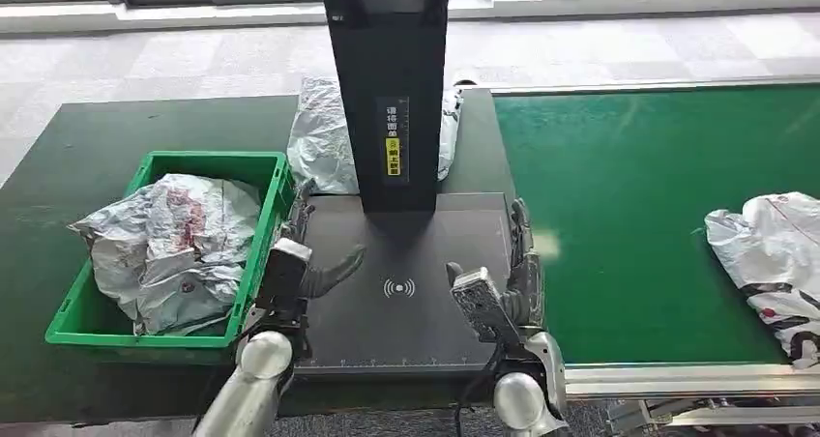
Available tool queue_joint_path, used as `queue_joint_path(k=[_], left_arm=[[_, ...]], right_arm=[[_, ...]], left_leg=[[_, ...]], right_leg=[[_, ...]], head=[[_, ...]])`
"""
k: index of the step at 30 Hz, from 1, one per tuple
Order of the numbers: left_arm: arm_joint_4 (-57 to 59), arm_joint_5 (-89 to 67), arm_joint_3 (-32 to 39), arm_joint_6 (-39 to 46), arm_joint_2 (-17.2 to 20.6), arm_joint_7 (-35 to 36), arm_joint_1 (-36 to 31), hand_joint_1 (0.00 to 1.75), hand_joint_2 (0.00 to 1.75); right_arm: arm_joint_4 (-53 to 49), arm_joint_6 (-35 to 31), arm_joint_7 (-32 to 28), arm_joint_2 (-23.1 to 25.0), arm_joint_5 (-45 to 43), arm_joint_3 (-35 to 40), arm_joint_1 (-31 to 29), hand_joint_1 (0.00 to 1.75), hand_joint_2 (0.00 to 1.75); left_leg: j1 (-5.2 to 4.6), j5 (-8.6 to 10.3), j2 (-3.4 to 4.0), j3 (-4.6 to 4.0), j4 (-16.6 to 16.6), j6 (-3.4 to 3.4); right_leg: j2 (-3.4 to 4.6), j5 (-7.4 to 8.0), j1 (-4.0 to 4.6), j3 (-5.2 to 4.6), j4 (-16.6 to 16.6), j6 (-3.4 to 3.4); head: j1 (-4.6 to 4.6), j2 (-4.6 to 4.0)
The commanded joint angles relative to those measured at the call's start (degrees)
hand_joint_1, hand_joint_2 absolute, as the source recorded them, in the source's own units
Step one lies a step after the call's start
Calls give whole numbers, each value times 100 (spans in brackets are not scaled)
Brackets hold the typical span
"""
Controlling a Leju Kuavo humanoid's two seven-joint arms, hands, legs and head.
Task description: Moved the parcel from conveyor to table for the left to box.
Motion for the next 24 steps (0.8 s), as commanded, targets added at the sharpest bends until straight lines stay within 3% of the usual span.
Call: queue_joint_path(k=[1,9,24], left_arm=[[1073,-62,-271,39,-122,80,-454,0,175],[1216,-278,-291,162,-134,-21,-416,0,175],[1285,-332,-102,403,-189,-46,-333,0,175]], right_arm=[[732,-58,28,32,18,-276,-251,0,175],[785,-324,-253,15,290,-304,-229,0,175],[960,-813,-109,-178,478,-616,-252,0,175]], left_leg=[[1,2,-10,8,-7,2],[-2,0,-12,10,-8,3],[0,1,-18,9,-9,3]], right_leg=[[5,1,0,10,-8,1],[8,1,0,8,-8,2],[6,2,2,10,-12,1]], head=[[0,-2],[0,0],[0,0]])
